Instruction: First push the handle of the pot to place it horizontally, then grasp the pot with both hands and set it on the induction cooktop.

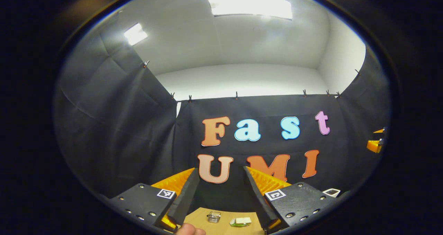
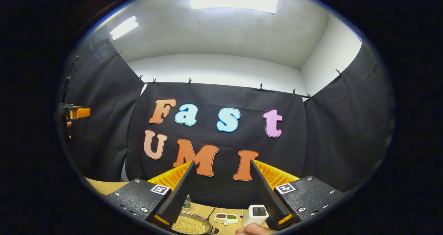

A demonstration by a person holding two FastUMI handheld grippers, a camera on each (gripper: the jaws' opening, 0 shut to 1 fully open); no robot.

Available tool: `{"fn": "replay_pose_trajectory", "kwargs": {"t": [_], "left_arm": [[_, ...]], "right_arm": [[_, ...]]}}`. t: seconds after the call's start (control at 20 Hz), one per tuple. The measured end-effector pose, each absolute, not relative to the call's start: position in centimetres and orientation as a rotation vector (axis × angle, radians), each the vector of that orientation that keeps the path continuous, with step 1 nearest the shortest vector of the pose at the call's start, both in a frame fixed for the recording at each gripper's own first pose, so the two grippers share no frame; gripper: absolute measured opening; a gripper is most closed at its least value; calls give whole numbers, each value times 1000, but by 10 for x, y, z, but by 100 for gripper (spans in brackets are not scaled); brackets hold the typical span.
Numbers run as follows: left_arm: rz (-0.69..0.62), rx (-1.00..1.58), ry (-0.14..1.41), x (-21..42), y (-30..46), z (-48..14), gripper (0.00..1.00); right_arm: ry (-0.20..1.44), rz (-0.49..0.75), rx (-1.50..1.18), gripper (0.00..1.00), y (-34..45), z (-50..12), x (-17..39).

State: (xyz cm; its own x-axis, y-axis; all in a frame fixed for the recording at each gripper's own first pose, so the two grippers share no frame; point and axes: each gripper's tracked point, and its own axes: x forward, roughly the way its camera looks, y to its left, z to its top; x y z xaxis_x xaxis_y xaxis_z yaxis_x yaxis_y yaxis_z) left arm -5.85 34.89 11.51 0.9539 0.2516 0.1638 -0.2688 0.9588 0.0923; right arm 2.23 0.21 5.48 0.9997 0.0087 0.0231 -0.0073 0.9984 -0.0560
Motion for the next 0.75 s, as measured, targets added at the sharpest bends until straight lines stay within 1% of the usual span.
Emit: {"fn": "replay_pose_trajectory", "kwargs": {"t": [0.05,0.1,0.15,0.2,0.3,0.35,0.4,0.45,0.5,0.55,0.65,0.7,0.75], "left_arm": [[275,129,-153,-61,345,114,78],[280,148,-150,-65,343,113,76],[288,161,-153,-68,342,112,76],[290,174,-152,-72,341,110,76],[294,184,-147,-71,338,105,77],[290,180,-145,-73,334,103,77],[286,177,-147,-73,332,102,79],[282,179,-144,-72,330,99,79],[277,186,-142,-72,330,96,77],[275,192,-140,-72,331,94,79],[265,200,-125,-69,331,88,79],[259,201,-118,-64,331,85,79],[257,198,-115,-59,331,82,79]], "right_arm": [[-36,12,-54,95,4,58,18],[-47,15,-51,97,6,59,14],[-51,20,-52,97,8,59,11],[-53,22,-54,95,9,58,10],[-56,28,-63,95,14,57,6],[-60,34,-69,95,17,57,4],[-63,37,-75,97,19,56,4],[-64,40,-81,95,23,54,2],[-64,44,-90,95,26,51,2],[-64,46,-98,95,28,50,2],[-68,39,-109,95,26,48,2],[-71,29,-109,93,23,48,2],[-73,25,-104,95,21,48,3]]}}
